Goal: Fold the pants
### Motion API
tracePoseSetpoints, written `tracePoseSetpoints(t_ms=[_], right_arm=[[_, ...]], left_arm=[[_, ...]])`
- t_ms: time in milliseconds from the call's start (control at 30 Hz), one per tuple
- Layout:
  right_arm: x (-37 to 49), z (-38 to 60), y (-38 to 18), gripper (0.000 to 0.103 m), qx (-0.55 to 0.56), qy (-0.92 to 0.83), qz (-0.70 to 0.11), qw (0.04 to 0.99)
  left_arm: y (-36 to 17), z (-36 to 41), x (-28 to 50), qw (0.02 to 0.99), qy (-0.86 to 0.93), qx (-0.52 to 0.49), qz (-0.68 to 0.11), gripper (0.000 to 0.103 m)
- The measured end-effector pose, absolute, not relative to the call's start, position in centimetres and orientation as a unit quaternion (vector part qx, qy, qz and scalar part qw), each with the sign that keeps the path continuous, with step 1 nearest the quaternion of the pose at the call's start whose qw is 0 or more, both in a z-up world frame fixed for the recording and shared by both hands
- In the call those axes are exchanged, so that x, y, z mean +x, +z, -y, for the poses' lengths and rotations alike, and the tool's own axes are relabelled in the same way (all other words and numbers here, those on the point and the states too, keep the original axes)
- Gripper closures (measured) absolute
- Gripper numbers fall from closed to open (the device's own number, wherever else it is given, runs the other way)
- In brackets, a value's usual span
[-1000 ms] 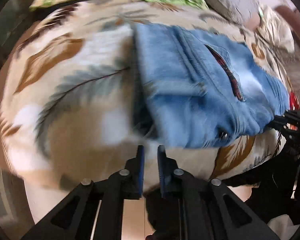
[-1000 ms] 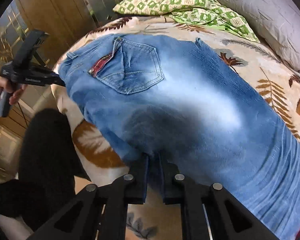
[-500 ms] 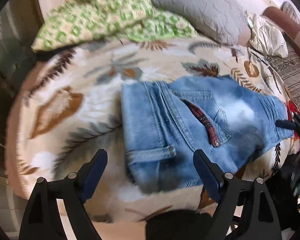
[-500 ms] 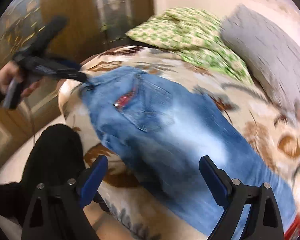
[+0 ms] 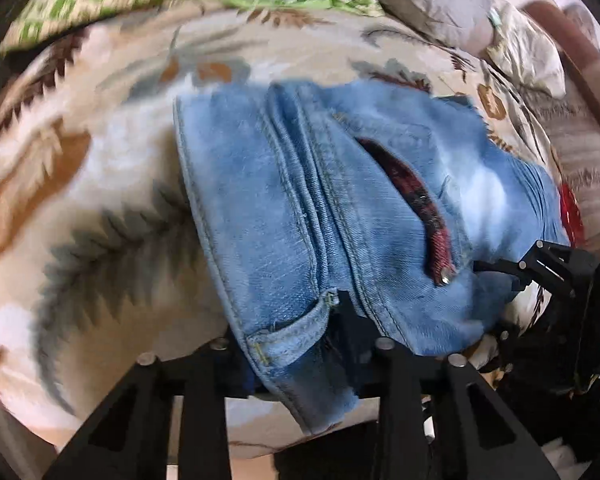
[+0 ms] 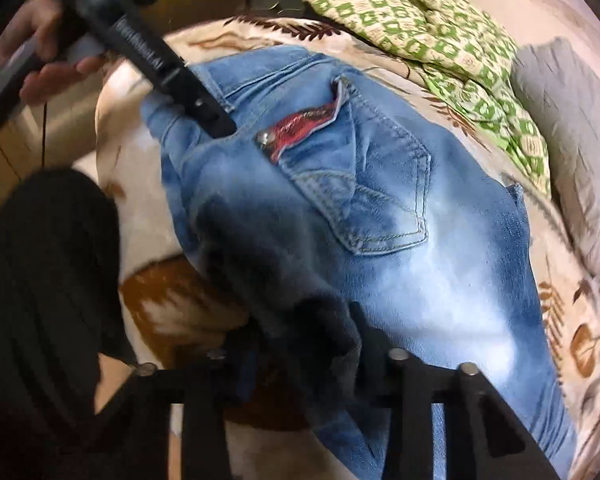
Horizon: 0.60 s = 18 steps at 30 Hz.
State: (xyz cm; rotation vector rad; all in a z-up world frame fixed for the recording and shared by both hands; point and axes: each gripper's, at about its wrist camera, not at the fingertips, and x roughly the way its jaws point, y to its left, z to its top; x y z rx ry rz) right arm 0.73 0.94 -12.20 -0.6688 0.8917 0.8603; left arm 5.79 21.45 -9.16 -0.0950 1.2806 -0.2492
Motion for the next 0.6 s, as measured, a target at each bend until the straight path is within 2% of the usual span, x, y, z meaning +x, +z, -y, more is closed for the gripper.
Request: tracePoseSetpoints(t_ms=[33,100,167,200,233,300,333,467,533,600], right_arm=[[0.7,-1.0,-11.7,0.067,-0.296,0.403,-0.41,0.762],[0.3,-0.9,-11.1,0.067,-0.277,0.421,-0.404,0.763],[0.6,-1.1,-11.6,0.068,-0.275,0.414,-0.402,0.769],[0.9,-1.2,-12.1,0.064,-0.272,0.409,-0.406,0.77],[1.2,-1.2,-12.6,0.047,-0.264,0.405,-0.415,0.771],[1.4,-0.9,-12.7,0.026,-0.264,0.38,-0.421,0.78],[1.1,-0.2,-12.3,0.026,-0.262,0.372,-0.42,0.785],[0.0,5.0,-9.5,0.025,-0.218,0.348,-0.41,0.815],[-0.2,8.3,-8.1,0.023,-0.185,0.317,-0.406,0.837],[0.5,11.4,-7.1,0.023,-0.147,0.272,-0.413,0.857]], left_arm=[[-7.8,-21.9,5.8,0.803,-0.115,-0.047,-0.583,0.087],[-6.4,-23.3,5.8,0.807,-0.113,-0.076,-0.575,0.088],[-8.1,-22.7,5.9,0.789,-0.104,-0.042,-0.604,0.085],[-9.3,-22.1,5.8,0.782,-0.089,-0.022,-0.617,0.068],[-10.0,-21.4,5.8,0.781,-0.074,-0.005,-0.62,0.05],[-9.9,-20.8,5.4,0.792,-0.05,0.019,-0.608,0.038],[-9.2,-20.9,5.0,0.8,-0.041,0.021,-0.598,0.032],[-4.6,-18.4,3.7,0.84,-0.02,0.072,-0.537,0.023],[-2.4,-14.4,3.7,0.853,-0.057,0.114,-0.505,0.016],[-0.5,-9.9,3.9,0.858,-0.113,0.145,-0.48,0.014]])
